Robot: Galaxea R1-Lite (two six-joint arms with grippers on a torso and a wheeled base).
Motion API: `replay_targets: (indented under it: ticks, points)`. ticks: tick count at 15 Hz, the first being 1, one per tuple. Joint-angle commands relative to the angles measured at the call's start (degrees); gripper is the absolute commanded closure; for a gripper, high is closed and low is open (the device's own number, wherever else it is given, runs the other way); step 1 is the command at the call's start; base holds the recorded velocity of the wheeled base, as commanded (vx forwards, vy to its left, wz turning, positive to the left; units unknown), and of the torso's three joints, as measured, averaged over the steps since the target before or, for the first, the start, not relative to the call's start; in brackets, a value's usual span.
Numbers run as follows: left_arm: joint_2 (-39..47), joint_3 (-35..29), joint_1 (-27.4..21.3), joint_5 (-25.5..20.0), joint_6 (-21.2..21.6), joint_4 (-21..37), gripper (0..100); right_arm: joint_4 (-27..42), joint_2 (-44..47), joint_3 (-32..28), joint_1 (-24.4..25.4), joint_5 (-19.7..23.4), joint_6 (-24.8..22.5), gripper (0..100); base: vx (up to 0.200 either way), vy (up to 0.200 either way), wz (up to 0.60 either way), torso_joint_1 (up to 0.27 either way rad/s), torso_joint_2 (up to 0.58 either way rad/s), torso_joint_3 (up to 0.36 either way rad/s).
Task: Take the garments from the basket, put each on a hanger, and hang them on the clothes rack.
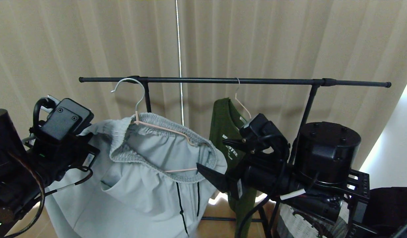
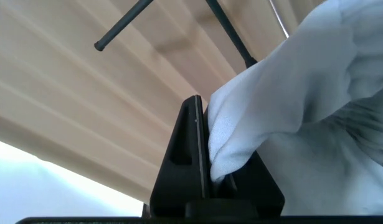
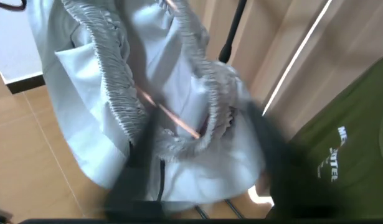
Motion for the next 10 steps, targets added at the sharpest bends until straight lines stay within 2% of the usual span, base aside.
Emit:
replay_targets:
  ticks: [1, 5, 8, 10]
  points:
    - [0.19, 0.29, 0.01, -0.08, -0.37, -0.02, 100, -0.07, -3.18, 4.79, -0.06, -0.94, -0.22, 0, 0.0, 0.0, 0.0, 0.0, 0.0, 0.0]
    - [2.74, -1.11, -0.08, -0.08, -0.54, -1.34, 100, 0.02, -9.25, 11.12, -0.41, -1.37, -1.36, 0, 0.0, 0.0, 0.0, 0.0, 0.0, 0.0]
    - [5.73, -0.5, -0.79, 0.27, -0.98, -6.44, 100, 0.11, -12.41, 12.62, -1.91, -1.37, -1.45, 0, 0.0, 0.0, 0.0, 0.0, 0.0, 0.0]
    - [5.9, -0.5, -0.79, 0.27, -0.98, -6.79, 100, 0.11, -12.76, 13.76, -3.67, -1.37, -1.71, 0, 0.0, 0.0, 0.0, 0.0, 0.0, 0.0]
